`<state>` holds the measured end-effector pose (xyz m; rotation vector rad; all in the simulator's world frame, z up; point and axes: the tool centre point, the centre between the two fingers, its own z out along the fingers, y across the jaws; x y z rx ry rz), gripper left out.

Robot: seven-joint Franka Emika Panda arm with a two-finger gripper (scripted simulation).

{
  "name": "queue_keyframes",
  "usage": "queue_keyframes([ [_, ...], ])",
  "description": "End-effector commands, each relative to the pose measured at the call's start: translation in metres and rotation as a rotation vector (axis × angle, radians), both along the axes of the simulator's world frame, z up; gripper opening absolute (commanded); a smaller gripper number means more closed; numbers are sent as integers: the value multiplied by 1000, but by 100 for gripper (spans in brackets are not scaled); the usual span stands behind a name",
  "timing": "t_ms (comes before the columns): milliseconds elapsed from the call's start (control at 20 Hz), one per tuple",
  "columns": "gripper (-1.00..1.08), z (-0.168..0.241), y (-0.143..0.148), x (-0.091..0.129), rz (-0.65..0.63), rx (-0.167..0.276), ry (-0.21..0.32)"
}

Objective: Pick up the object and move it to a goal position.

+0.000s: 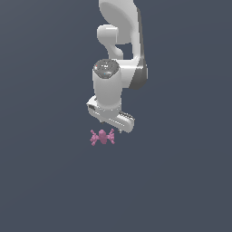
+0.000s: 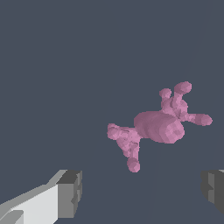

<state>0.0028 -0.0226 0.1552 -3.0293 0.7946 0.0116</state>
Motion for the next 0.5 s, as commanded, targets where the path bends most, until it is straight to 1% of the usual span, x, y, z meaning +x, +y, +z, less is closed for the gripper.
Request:
queue_keyframes([
  [0,100,-1,-3,1,-76,-1,1],
  [450,100,-5,-15,2,-343,-3,4],
])
